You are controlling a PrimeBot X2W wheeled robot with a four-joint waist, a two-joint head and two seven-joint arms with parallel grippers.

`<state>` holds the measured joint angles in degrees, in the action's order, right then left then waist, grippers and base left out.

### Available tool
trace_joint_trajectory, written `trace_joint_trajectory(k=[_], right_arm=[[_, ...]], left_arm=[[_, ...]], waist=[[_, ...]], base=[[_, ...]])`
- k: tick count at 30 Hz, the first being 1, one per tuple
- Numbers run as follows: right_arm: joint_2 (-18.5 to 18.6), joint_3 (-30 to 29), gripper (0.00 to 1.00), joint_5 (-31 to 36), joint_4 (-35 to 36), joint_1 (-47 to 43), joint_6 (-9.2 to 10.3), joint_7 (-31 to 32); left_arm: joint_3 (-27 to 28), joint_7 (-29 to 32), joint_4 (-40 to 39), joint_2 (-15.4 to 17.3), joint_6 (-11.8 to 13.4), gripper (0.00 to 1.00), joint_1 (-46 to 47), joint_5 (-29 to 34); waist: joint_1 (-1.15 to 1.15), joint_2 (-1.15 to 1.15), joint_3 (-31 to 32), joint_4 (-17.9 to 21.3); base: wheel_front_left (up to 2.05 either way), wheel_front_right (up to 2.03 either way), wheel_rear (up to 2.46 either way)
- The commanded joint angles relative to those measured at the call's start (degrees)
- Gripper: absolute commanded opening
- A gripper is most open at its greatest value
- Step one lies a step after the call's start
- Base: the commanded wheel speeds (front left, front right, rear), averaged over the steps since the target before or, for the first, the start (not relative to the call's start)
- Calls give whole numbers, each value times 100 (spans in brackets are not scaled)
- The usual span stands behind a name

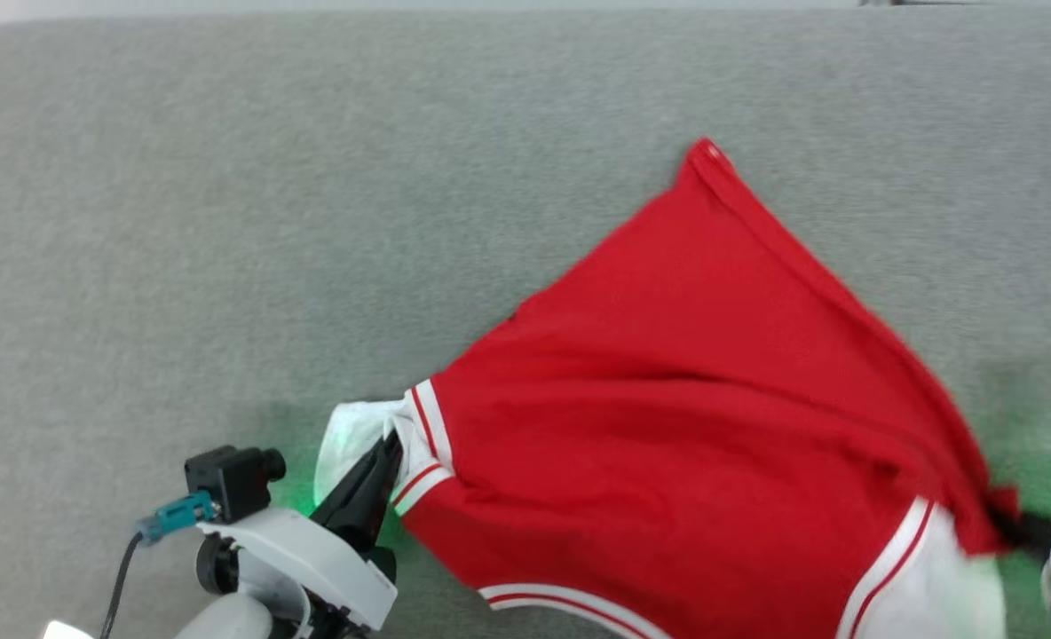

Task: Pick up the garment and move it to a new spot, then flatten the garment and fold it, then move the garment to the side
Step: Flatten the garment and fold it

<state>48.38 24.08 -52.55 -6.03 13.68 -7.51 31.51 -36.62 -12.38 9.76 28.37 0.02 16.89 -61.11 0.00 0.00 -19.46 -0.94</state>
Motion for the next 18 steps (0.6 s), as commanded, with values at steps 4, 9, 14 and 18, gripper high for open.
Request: trace_joint_trajectory(k=[4, 9, 14, 18], right_arm=[[-335, -167, 0, 321, 411, -1199, 4, 377], [-701, -676, 0, 611, 869, -1673, 4, 543], [-1107, -1402, 100, 1158, 1166, -1604, 6, 363], [-1107, -1857, 100, 1307, 1647, -1436, 6, 548]], left_arm=[[35, -19, -4, 65, 38, 0, -175, -47], [34, -14, -64, 114, 81, 0, -247, -32], [-2, 17, -118, 152, 129, 0, -269, 15], [-64, 50, -163, 138, 106, 0, -263, 36]], waist=[[0, 0, 221, 388], [0, 0, 245, 492], [0, 0, 271, 510], [0, 0, 287, 422]], base=[[0, 0, 0], [0, 0, 0], [0, 0, 0], [0, 0, 0]])
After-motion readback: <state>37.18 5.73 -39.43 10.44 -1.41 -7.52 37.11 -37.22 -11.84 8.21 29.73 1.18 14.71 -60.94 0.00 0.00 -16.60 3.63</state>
